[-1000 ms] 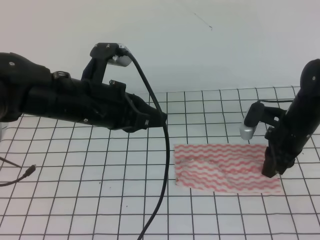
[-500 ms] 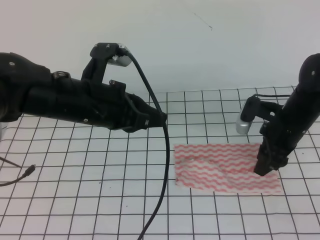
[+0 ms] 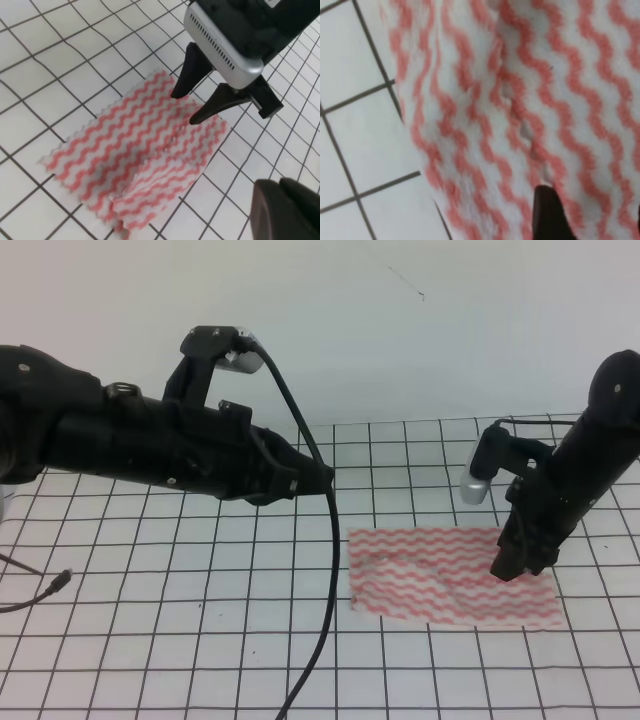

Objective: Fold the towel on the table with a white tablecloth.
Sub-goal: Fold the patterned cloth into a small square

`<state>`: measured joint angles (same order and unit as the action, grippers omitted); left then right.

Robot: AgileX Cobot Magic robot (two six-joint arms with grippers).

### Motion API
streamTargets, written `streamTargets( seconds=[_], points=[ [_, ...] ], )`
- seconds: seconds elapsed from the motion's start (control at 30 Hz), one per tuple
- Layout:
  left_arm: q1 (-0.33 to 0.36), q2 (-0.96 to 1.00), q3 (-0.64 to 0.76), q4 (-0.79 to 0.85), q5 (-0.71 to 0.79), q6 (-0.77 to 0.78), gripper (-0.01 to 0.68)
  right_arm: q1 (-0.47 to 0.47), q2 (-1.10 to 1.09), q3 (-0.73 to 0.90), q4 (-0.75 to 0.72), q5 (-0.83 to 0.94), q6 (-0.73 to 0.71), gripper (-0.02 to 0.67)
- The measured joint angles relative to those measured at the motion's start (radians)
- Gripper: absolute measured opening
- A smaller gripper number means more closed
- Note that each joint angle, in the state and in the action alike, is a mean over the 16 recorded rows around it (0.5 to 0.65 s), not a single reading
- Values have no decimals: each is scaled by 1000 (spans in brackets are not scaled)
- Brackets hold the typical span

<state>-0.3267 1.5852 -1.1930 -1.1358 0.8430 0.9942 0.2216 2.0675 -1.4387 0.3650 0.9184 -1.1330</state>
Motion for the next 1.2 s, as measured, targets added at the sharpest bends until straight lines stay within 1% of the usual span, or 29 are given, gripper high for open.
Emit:
streamTargets(
  seconds=[0.47, 0.9, 1.2],
  points=[
    [0, 0, 0, 8, 0, 0, -1, 0, 43, -4, -19, -77, 55, 261],
    [2, -1, 0, 12, -1, -1, -1, 0, -11, -2, -84, -44, 58, 269],
    [2, -1, 0, 13, 6, -2, -1, 0, -81, -1, -131, 14, 103, 285]
  ],
)
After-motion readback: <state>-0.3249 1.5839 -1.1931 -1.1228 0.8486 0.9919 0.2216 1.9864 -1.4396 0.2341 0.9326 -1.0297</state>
